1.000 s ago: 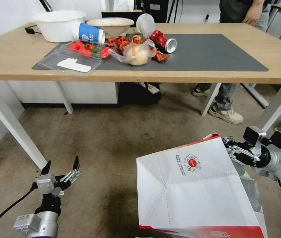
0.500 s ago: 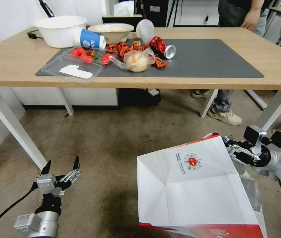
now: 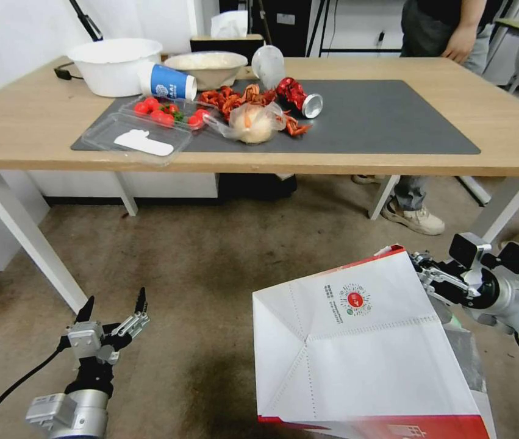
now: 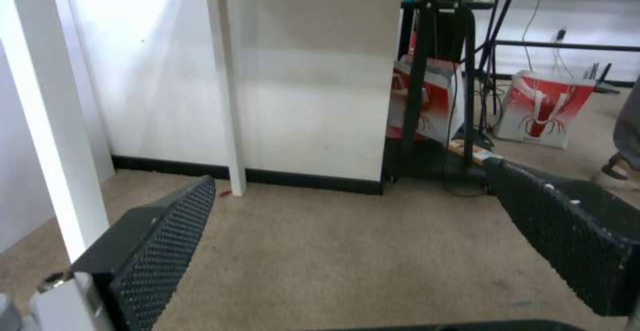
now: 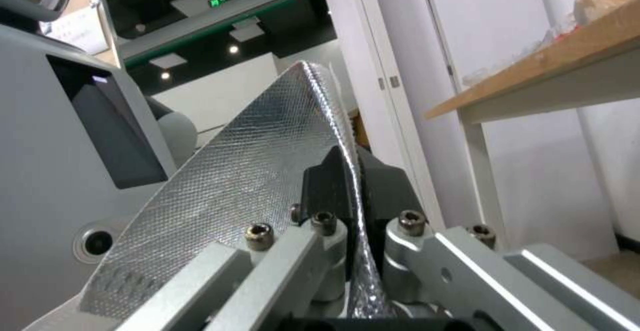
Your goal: Pick up the food delivery bag from the floor and place it on the table.
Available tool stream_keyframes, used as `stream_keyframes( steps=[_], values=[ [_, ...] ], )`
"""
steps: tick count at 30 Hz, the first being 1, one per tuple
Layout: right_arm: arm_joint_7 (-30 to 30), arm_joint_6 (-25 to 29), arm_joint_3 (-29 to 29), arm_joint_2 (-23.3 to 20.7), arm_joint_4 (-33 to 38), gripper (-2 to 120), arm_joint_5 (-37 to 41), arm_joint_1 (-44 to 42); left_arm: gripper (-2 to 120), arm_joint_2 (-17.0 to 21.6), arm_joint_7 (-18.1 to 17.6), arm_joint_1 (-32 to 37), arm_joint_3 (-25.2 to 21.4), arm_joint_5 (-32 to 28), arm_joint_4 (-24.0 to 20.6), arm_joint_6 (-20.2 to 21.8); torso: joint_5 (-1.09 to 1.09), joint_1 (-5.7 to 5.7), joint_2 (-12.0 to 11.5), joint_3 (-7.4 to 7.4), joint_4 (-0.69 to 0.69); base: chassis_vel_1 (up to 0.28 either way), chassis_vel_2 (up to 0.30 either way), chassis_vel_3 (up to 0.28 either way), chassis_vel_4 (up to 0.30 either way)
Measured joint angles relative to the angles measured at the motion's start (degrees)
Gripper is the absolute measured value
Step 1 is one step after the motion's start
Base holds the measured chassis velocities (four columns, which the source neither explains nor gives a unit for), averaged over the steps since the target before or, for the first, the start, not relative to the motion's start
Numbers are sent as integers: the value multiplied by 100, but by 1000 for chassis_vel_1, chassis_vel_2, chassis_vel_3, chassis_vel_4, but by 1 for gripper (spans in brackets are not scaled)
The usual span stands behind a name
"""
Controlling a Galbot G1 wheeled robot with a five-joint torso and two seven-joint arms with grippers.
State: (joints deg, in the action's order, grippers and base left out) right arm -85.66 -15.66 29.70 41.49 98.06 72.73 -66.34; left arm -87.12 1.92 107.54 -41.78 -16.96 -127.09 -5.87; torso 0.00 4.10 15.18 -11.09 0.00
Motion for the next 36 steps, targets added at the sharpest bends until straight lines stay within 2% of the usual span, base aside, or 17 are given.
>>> stream_keyframes(
  steps=[6,8,12,36],
  values=[
    [4,2,-21,3,-7,0,-13,22,100,0,-1,-3,4,2,6,3,0,32,126,-94,0,0,0,0,0],
    [6,2,-28,15,-19,0,-25,25,100,6,0,-12,5,5,32,5,0,68,250,-183,0,0,0,0,0],
    [12,2,-28,36,-29,0,-33,18,100,15,1,-15,6,9,52,16,0,99,348,-250,0,0,0,0,0],
    [29,11,-29,87,-31,0,-92,4,100,18,10,-8,4,14,78,19,0,273,858,-583,0,0,0,0,0]
  ],
)
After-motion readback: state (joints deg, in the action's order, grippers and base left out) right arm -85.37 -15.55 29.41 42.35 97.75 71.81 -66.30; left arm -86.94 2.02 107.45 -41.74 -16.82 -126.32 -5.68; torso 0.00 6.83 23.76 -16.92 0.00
